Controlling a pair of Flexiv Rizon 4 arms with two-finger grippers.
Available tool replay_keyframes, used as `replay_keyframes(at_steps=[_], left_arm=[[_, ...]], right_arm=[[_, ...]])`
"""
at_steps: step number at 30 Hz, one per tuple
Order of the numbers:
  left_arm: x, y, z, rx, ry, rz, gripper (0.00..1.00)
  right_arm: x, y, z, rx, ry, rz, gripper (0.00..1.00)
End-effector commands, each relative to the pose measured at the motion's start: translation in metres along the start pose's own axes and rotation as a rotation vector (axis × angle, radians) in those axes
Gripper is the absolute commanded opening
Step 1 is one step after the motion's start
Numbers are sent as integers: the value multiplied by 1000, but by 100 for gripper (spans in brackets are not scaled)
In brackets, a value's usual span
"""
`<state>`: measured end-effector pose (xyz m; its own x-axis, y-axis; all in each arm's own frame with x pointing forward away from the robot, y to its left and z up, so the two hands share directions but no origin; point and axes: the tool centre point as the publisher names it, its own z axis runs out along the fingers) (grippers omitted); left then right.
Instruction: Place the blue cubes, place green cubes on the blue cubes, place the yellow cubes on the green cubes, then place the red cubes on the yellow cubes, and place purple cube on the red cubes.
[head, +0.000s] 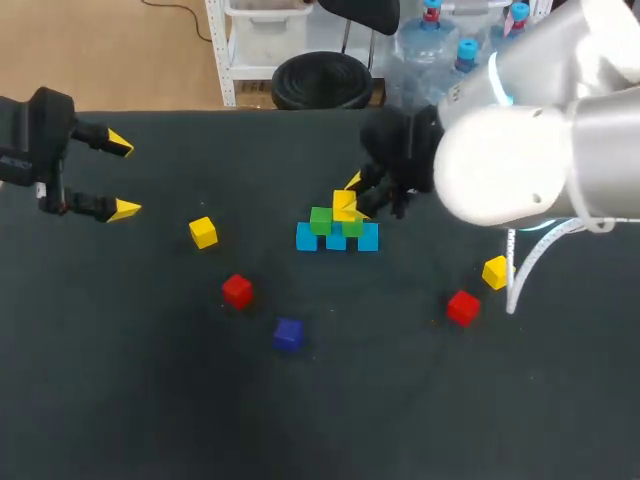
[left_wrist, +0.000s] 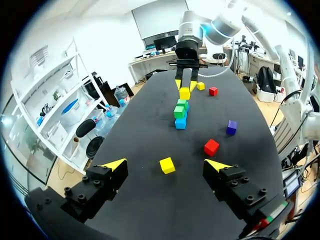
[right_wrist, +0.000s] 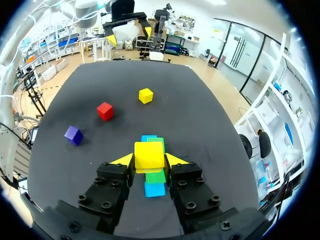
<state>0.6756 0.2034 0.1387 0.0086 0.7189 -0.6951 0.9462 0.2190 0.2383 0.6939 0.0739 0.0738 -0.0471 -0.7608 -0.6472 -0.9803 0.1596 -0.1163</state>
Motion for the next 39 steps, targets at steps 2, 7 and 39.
replay_keyframes(at_steps=[2, 7, 39], left_arm=[[2, 0, 0, -3, -7, 4, 100], [2, 0, 0, -3, -7, 4, 100], [2, 0, 0, -3, -7, 4, 100]], right_arm=[[-4, -2, 9, 19, 19, 6, 0], [-4, -5, 12, 31, 33, 11, 0], [5, -15, 24, 64, 79, 31, 0]])
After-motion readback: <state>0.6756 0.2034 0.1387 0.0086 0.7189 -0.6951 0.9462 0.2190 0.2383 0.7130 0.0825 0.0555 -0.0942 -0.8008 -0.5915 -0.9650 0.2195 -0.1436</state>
